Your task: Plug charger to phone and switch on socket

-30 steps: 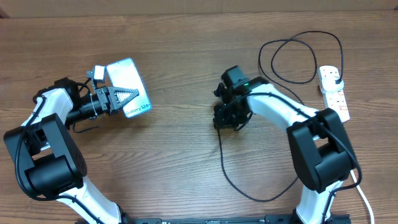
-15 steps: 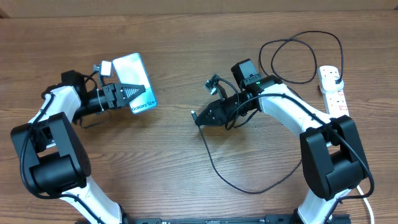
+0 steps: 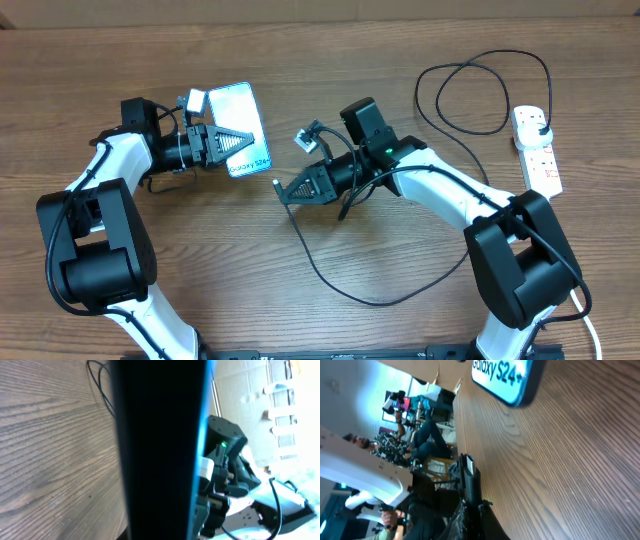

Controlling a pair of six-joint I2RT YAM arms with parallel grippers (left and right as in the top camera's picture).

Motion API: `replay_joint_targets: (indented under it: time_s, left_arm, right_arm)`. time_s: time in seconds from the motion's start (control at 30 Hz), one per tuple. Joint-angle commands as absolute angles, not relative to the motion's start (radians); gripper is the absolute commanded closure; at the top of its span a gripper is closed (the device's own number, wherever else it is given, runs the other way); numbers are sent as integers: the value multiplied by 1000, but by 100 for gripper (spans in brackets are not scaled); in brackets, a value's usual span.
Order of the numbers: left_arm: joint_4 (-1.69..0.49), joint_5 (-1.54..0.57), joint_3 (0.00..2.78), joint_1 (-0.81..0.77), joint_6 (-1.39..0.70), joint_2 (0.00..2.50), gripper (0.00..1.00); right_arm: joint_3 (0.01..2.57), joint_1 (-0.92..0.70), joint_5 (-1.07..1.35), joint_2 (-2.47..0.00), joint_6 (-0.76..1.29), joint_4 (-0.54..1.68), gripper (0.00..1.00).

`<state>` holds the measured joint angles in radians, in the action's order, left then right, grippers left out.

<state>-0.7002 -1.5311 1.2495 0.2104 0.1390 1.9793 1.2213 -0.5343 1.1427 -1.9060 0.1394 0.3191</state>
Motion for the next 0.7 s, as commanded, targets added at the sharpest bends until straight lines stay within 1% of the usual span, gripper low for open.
replay_joint_targets:
  time_s: [0.0, 0.07, 0.3, 0.43, 0.53, 0.67]
  left_arm:
    - [-674, -1580, 1252, 204, 32, 1948, 95]
    - [-657, -1580, 1252, 204, -1, 1948, 96]
    - [-623, -1580, 1252, 204, -121, 1948, 95]
    - [-624, -1580, 1252, 202, -139, 1948, 96]
    - [-623, -1580, 1252, 193, -181, 1948, 96]
    - [-609, -1580, 1252, 189, -180, 1948, 96]
  right_arm:
    - [1215, -556, 1122, -1886, 250, 271, 96]
    - [1214, -564, 1118, -1886, 291, 229, 96]
    - [1214, -567, 1075, -1886, 316, 176, 96]
    - [1214, -569, 1074, -1886, 320, 149, 96]
    - [1214, -573, 1074, -1887, 364, 126, 96]
    - [1214, -577, 1074, -1887, 375, 124, 96]
